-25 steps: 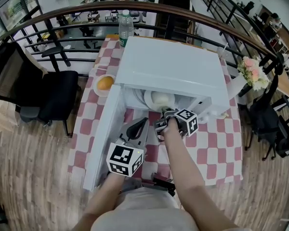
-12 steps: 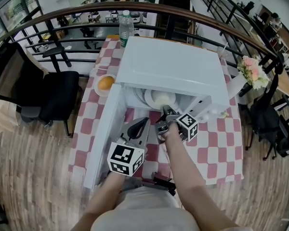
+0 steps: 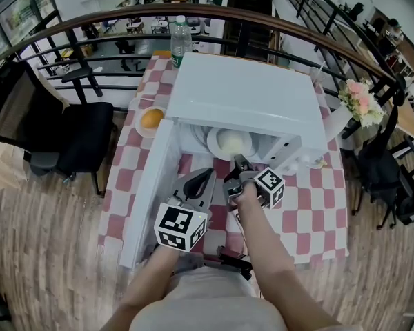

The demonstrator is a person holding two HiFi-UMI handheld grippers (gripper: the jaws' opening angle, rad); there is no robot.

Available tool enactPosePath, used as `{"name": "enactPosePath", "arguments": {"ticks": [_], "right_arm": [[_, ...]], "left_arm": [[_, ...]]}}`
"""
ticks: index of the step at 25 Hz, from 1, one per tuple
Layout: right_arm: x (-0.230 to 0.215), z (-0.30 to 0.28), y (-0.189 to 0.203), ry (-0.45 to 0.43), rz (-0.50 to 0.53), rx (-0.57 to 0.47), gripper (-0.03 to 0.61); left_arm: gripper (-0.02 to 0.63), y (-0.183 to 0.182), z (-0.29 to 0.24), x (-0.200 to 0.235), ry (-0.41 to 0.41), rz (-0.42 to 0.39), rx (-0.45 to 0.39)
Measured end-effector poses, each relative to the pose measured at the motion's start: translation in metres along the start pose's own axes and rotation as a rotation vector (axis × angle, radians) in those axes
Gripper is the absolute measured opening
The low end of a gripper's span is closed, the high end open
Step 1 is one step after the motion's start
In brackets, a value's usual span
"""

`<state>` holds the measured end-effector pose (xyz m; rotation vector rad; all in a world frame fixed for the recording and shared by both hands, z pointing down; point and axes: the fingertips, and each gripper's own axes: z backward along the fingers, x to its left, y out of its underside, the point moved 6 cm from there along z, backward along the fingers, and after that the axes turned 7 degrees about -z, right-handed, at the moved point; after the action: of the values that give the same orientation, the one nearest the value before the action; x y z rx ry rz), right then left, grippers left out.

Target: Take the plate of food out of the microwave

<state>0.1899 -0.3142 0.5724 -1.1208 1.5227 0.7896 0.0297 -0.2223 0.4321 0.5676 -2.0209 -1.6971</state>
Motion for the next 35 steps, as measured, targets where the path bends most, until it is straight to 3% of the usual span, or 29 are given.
{"name": "enactPosePath", "arguments": {"ticks": [18,35], "right_arm": [[0.016,0.033,0.009,-0.105,-0.056,0.031,0.031],[0.023,0.086,0.007,-0.121,-0.057,0.074,0.031]], "left_arm": [[0.002,-0.006,0.005,-0.011,-0.002,0.004,0.001],[0.002,-0.013,0.010,-0.028,-0.040,0.041,0.004]]}}
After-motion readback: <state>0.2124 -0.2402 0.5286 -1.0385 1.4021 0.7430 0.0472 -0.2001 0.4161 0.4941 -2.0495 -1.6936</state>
